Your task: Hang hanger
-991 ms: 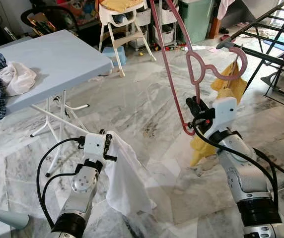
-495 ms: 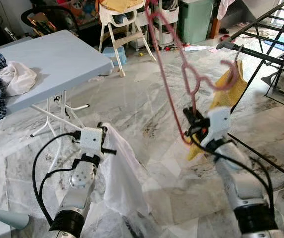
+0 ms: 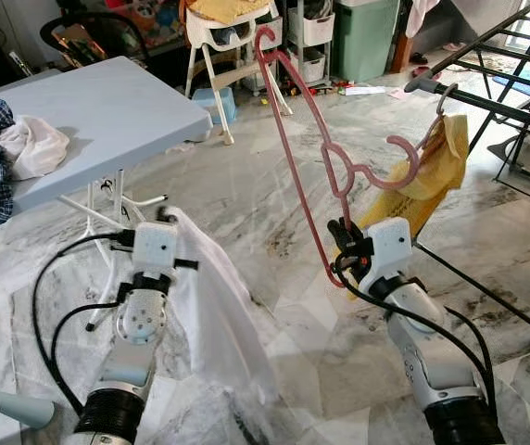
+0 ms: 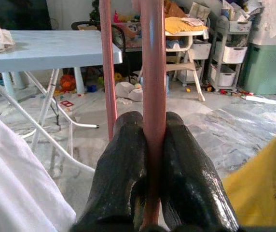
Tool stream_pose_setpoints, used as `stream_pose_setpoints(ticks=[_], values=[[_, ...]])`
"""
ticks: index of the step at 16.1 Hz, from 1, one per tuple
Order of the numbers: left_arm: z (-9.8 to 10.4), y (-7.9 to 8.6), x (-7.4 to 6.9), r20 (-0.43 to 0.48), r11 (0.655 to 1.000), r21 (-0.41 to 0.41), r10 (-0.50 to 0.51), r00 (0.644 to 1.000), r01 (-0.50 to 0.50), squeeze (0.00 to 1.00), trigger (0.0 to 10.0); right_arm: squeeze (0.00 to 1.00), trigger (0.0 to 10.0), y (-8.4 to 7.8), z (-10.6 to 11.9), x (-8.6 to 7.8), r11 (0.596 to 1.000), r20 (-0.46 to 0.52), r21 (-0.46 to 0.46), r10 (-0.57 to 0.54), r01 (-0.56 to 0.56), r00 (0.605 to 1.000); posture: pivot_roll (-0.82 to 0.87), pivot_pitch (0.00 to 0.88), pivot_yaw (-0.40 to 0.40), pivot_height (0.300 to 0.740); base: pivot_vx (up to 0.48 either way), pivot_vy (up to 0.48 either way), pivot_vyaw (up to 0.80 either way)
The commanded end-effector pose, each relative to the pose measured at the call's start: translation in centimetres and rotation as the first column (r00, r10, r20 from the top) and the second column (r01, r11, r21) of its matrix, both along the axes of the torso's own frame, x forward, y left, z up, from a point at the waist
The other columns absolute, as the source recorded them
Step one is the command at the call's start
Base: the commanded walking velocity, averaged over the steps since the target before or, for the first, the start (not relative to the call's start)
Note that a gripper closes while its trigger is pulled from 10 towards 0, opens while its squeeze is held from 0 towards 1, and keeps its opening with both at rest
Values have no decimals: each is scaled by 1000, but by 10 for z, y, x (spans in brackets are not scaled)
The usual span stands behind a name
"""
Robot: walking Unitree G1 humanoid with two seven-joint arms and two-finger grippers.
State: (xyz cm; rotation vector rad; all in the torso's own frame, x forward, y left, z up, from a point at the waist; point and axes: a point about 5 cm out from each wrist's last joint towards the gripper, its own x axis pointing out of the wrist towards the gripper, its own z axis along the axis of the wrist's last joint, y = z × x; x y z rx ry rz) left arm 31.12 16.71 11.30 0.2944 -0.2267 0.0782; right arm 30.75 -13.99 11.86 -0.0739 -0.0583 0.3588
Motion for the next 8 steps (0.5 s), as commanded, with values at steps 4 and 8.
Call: stream_pose_setpoints(ticks=[4, 8], values=[[-4, 17, -7, -14, 990, 28, 141, 990, -140, 0, 0, 0, 0, 3, -4, -3, 1000, -8, -18, 5, -5, 1000, -115, 0, 94, 740, 0, 0, 0], [-8, 11, -6, -54, 992, -33, 124, 991, -126, 0, 0, 0, 0, 1, -4, -1, 999, -6, -37, -1, 1, 1000, -119, 0, 89, 740, 0, 0, 0]])
